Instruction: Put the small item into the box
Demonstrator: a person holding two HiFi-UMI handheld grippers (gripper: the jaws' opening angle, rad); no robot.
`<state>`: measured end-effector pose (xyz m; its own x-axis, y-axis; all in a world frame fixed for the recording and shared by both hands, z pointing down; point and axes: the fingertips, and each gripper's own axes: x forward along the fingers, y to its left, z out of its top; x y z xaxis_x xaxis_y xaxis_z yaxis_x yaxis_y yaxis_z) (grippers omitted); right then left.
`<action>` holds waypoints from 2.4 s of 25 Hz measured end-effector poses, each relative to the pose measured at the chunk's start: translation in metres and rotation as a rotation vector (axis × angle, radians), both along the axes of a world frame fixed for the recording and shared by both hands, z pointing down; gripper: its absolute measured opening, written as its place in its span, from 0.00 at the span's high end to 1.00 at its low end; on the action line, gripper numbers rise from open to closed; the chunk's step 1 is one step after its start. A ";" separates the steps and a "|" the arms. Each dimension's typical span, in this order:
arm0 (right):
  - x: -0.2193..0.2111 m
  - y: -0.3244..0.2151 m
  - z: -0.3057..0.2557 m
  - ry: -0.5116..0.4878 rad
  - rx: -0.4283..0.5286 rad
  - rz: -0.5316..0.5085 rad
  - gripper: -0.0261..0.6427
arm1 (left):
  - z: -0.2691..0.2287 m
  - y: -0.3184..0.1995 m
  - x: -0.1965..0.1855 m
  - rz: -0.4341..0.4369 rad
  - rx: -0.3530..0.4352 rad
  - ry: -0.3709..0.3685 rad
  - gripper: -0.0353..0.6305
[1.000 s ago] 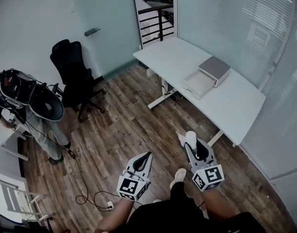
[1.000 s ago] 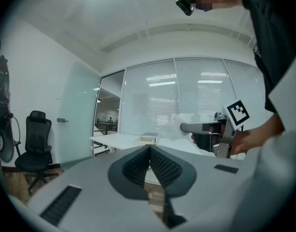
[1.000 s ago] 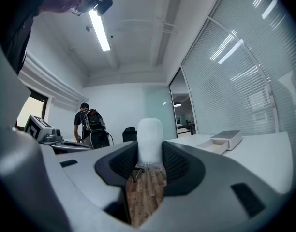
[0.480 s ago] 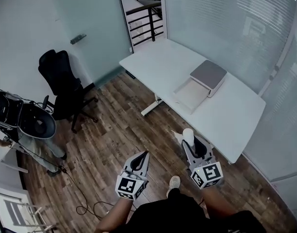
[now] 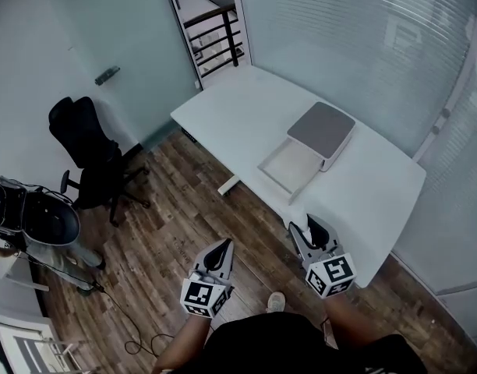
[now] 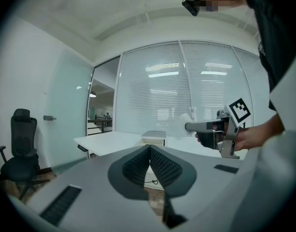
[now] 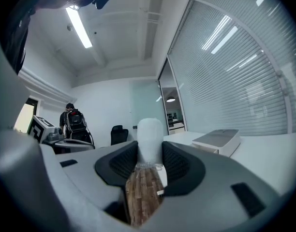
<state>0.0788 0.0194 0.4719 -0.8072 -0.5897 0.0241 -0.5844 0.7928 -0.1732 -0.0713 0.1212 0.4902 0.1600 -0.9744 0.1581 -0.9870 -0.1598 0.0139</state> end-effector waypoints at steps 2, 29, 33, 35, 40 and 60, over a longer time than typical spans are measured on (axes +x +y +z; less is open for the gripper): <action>0.004 -0.013 0.006 0.002 -0.022 0.007 0.72 | 0.004 -0.012 -0.002 -0.002 -0.012 0.012 0.93; -0.031 -0.168 0.022 0.139 -0.002 0.251 0.72 | 0.014 -0.213 -0.043 0.254 0.012 0.052 0.93; -0.040 -0.190 0.022 0.152 -0.013 0.321 0.72 | 0.016 -0.239 -0.070 0.276 0.010 0.048 0.93; -0.045 -0.197 0.023 0.168 -0.016 0.341 0.72 | 0.016 -0.253 -0.085 0.281 0.011 0.050 0.93; -0.053 -0.213 0.033 0.235 -0.048 0.377 0.72 | 0.017 -0.278 -0.094 0.350 0.011 0.055 0.93; -0.069 -0.241 0.130 0.770 -0.291 0.108 0.72 | 0.045 -0.311 -0.068 0.421 -0.064 0.104 0.93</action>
